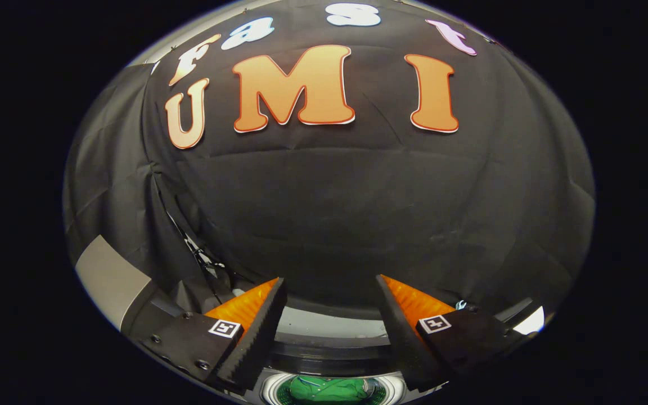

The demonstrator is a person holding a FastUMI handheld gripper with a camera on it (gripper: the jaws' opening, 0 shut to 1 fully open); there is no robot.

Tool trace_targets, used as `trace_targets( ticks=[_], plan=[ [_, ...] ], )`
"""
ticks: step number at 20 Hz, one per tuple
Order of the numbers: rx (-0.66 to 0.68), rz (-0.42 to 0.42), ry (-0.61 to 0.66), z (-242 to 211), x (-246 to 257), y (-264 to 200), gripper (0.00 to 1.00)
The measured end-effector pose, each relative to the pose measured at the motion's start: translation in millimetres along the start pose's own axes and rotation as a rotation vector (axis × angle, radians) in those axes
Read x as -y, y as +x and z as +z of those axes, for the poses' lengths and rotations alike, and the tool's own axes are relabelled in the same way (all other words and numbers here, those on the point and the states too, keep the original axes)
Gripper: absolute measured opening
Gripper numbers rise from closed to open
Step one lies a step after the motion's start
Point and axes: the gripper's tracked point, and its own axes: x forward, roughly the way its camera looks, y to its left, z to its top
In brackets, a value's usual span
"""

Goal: Put the clothes into the washing machine and then close the washing machine lid.

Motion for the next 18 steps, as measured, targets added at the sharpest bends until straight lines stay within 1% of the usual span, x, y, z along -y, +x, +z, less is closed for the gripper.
trace_targets(
  ticks=[3,7,13,18],
  plan=[
    [0.044,-0.010,-0.001,-4,0,-17,1.00],
    [0.069,-0.015,-0.002,-19,-3,-47,0.99],
    [0.065,-0.022,0.001,-42,-6,-81,0.99],
    [0.050,-0.030,0.006,-74,-8,-105,0.99]
  ],
)
